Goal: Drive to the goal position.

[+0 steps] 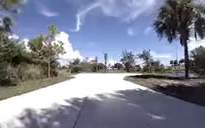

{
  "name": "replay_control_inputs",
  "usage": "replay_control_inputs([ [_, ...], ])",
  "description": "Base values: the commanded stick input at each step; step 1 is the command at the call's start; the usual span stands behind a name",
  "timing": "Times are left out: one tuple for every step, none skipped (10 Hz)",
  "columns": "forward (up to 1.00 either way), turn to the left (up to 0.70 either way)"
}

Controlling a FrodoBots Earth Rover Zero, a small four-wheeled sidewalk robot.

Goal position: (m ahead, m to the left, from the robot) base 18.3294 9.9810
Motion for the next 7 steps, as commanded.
replay_control_inputs([
  [0.85, 0.0],
  [0.85, 0.0],
  [0.85, 0.0],
  [0.85, 0.0],
  [0.85, 0.0],
  [0.85, 0.0],
  [0.84, 0.0],
])
